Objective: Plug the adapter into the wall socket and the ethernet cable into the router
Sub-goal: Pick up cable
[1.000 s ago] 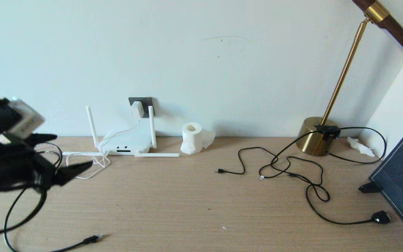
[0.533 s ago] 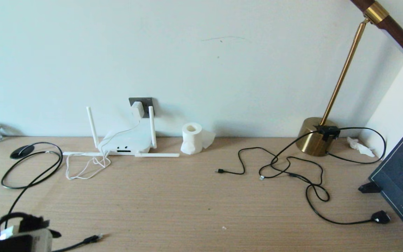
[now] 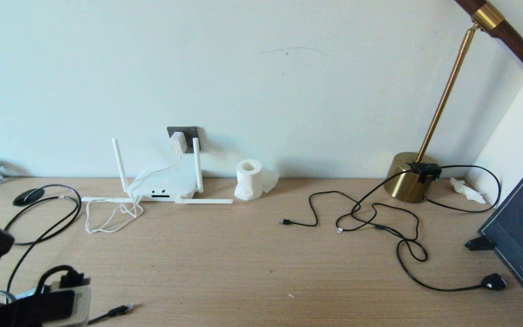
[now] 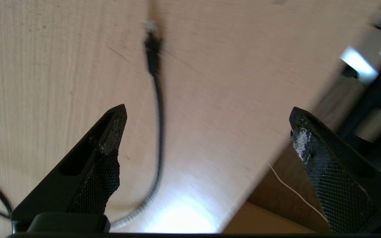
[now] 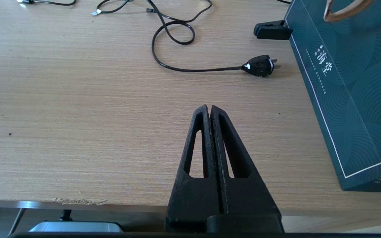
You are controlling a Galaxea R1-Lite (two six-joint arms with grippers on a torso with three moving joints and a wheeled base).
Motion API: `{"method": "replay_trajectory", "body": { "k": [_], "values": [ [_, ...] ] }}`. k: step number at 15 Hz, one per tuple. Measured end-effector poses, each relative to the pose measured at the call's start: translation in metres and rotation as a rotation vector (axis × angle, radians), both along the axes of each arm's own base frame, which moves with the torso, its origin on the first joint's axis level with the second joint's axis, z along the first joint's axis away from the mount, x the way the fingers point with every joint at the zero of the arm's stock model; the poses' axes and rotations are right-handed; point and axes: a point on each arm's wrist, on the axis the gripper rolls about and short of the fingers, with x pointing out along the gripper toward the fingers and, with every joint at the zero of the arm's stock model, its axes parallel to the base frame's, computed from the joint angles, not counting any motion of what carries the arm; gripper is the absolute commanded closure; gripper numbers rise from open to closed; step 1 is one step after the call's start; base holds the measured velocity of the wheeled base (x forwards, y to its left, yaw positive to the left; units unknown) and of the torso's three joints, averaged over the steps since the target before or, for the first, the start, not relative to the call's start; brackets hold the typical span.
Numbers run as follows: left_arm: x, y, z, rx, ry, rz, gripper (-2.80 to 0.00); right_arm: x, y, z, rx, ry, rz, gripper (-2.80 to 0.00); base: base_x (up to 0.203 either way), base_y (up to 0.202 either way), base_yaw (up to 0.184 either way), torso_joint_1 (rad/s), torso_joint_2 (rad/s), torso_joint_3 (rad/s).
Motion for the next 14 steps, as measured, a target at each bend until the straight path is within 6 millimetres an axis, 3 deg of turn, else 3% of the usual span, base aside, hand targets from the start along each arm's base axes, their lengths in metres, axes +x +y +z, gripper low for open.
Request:
{"method": "replay_trajectory", "body": {
  "k": [10,14],
  "values": [
    [0.056,0.018,-0.043,-0.025,0.098,-0.060,-2.80,0.000,0.000,0.000,0.000,0.000,0.000,0.00,0.000,0.000,0.000,0.000,0.00,0.000],
    [0.067,0.024,-0.054,-0.034,0.131,-0.048,-2.80,0.000,0.000,0.000,0.000,0.000,0.000,0.00,0.000,0.000,0.000,0.000,0.00,0.000]
  ]
}}
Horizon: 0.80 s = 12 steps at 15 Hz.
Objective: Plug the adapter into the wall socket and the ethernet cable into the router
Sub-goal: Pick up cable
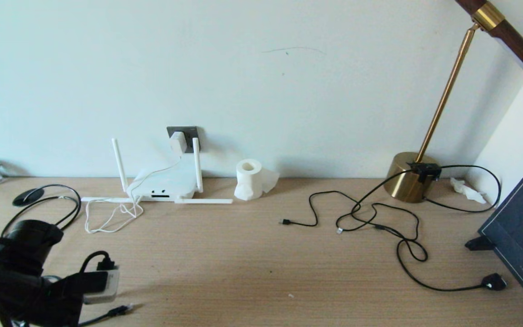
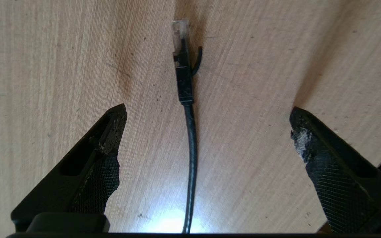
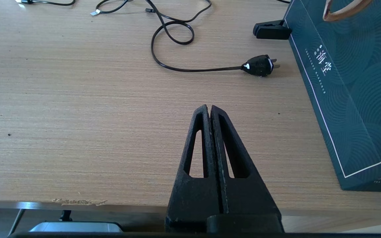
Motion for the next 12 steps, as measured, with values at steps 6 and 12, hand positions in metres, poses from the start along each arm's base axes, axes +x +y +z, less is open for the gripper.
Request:
{"method": "replay_trajectory", "body": {
  "k": [6,12],
  "values": [
    [0.0059,0.0015,-0.0054,-0.009,0.020,0.002,0.00,0.0000,0.0000,0.0000,0.000,0.000,0.001,0.00,0.000,0.000,0.000,0.000,0.00,0.000],
    [0.0050,0.0017,-0.0073,-0.009,0.030,0.005,0.00,0.0000,0.0000,0.0000,0.000,0.000,0.000,0.00,0.000,0.000,0.000,0.000,0.00,0.000]
  ]
}}
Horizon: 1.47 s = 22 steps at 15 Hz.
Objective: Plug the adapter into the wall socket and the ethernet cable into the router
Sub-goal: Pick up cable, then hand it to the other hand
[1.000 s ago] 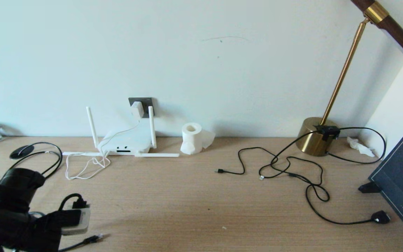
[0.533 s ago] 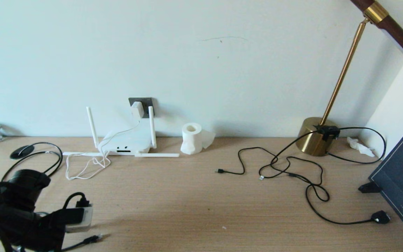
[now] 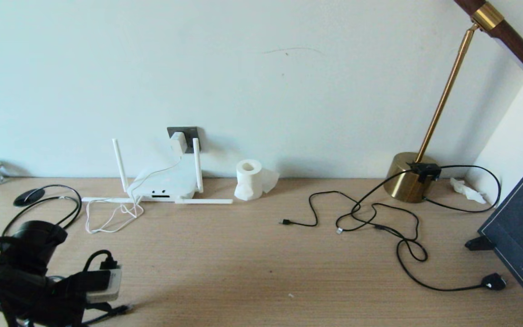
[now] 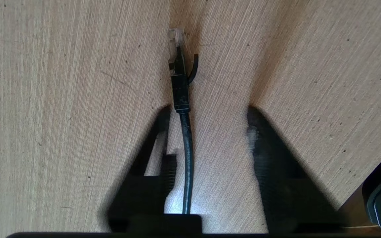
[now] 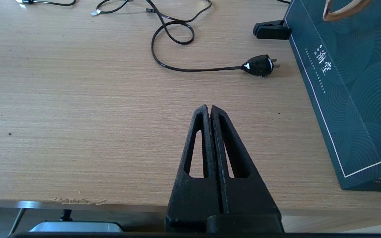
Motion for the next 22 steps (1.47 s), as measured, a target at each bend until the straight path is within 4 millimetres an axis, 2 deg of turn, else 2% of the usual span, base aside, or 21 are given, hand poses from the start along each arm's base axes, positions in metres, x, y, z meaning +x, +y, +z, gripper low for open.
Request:
{"method": "replay_trajectory", "body": {
  "k": [8,11,13,16,18,22],
  "values": [
    [-0.006,0.000,-0.002,-0.009,0.009,0.005,0.00,0.000,0.000,0.000,0.000,0.000,0.000,0.00,0.000,0.000,0.000,0.000,0.00,0.000],
    [-0.008,-0.007,0.012,-0.033,-0.050,-0.028,0.00,0.000,0.000,0.000,0.000,0.000,0.000,0.00,0.000,0.000,0.000,0.000,0.00,0.000],
    [0.001,-0.026,0.038,-0.049,-0.151,-0.114,0.00,0.000,0.000,0.000,0.000,0.000,0.000,0.00,0.000,0.000,0.000,0.000,0.00,0.000],
    [0.018,-0.074,0.090,-0.085,-0.308,-0.222,0.00,0.000,0.000,0.000,0.000,0.000,0.000,0.00,0.000,0.000,0.000,0.000,0.00,0.000],
    [0.028,-0.104,0.126,-0.102,-0.421,-0.227,0.00,0.000,0.000,0.000,0.000,0.000,0.000,0.00,0.000,0.000,0.000,0.000,0.00,0.000],
    [0.040,-0.143,0.188,-0.070,-0.655,-0.233,0.00,0.000,0.000,0.000,-0.002,0.000,-0.002,0.00,0.000,0.000,0.000,0.000,0.00,0.000]
  ]
}}
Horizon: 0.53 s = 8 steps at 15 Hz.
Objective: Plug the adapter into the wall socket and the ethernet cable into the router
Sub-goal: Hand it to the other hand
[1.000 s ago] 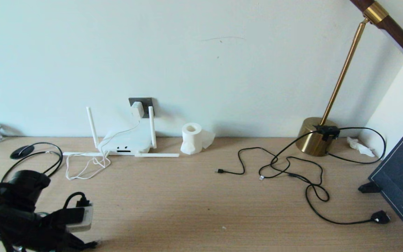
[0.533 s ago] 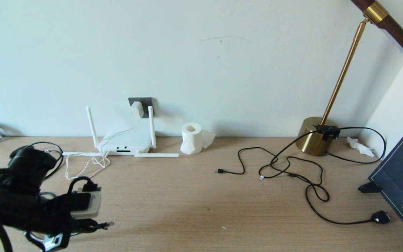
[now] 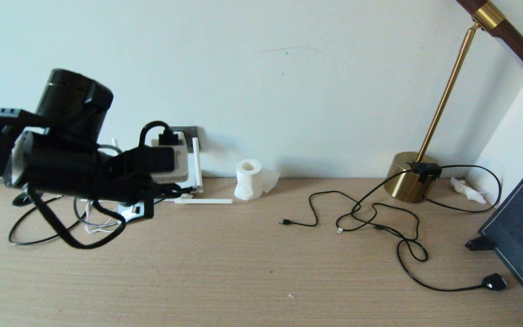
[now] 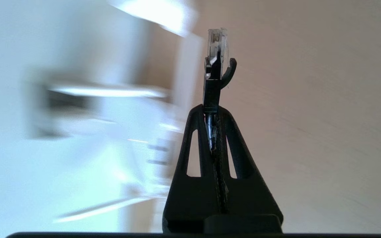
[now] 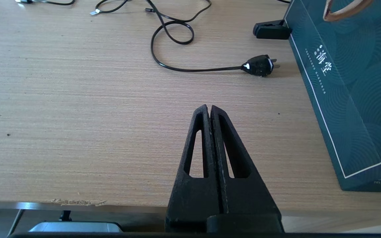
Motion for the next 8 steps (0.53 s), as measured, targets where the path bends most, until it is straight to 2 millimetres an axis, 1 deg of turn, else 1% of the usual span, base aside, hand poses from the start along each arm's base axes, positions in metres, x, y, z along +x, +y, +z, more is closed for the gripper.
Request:
{"method": "replay_trajectory", "body": {
  "k": [2,5,6,7,8],
  "values": [
    [-0.003,-0.023,0.022,0.008,-0.091,0.002,0.00,0.000,0.000,0.000,-0.005,0.000,0.002,0.00,0.000,0.000,0.000,0.000,0.00,0.000],
    [-0.016,-0.063,0.032,-0.014,-0.168,-0.049,0.00,0.000,0.000,0.001,-0.001,-0.005,0.002,0.00,0.000,0.000,0.000,0.000,0.00,0.000],
    [-0.022,-0.077,0.033,-0.027,-0.197,-0.073,0.00,-0.003,0.000,0.013,0.020,-0.048,0.012,0.00,0.000,0.000,0.000,0.000,0.00,0.000],
    [-0.027,-0.088,0.030,-0.031,-0.210,-0.089,0.00,-0.008,0.001,0.031,0.054,-0.101,0.029,0.00,0.000,0.000,0.000,0.000,0.00,0.000],
    [-0.031,-0.095,0.027,-0.042,-0.229,-0.102,0.00,-0.013,0.002,0.053,0.107,-0.149,0.064,0.00,0.000,0.000,0.000,0.000,0.00,0.000]
  ]
}}
